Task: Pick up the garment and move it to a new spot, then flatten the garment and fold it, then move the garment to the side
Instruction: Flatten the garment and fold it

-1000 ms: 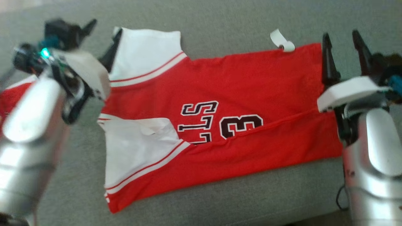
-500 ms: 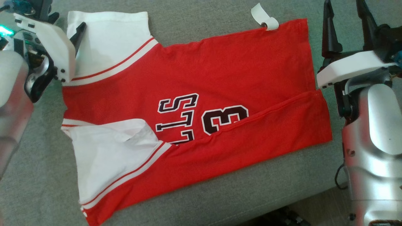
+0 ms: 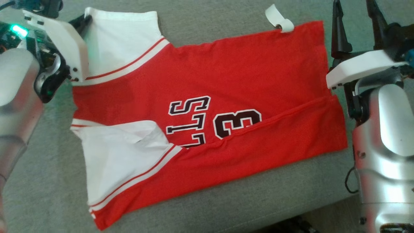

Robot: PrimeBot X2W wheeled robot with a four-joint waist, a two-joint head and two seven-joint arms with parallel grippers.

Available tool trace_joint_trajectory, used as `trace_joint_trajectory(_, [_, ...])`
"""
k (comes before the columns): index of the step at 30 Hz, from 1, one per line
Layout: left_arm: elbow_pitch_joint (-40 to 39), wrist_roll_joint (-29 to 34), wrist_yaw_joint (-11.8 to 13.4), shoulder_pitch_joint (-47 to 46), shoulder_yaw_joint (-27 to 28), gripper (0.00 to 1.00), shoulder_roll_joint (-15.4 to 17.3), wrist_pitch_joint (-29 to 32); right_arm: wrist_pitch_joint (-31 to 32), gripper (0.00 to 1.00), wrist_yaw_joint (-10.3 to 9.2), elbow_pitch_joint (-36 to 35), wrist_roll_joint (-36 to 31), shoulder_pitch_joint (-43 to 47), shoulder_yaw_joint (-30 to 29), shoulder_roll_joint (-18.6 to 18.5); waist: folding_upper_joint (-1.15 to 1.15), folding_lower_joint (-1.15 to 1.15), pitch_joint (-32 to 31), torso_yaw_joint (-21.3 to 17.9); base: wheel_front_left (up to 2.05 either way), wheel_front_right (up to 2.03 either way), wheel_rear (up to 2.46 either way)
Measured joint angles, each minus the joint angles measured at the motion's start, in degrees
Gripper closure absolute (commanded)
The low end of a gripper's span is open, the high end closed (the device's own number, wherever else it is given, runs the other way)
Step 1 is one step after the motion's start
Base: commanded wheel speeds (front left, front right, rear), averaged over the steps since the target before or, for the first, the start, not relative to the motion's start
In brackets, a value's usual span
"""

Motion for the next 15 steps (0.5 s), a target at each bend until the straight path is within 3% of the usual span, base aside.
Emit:
trace_joint_trajectory(8, [0.88, -0.38, 0.02, 0.46, 0.34, 1.0, -3.0, -11.95, 4.38, 0.0, 0.0, 4.71, 4.05, -0.25, 2.26, -4.11, 0.0, -0.01, -3.89, 4.26, 0.0, 0.0, 0.0])
trace_joint_trajectory(15, [-2.23, 0.49, 0.58, 4.28, -0.19, 1.0, -3.9, -15.49, 9.81, 0.0, 0.0, 11.84, 7.08, -0.25, 1.93, -7.24, 0.0, -0.01, -6.58, 8.72, 0.0, 0.0, 0.0])
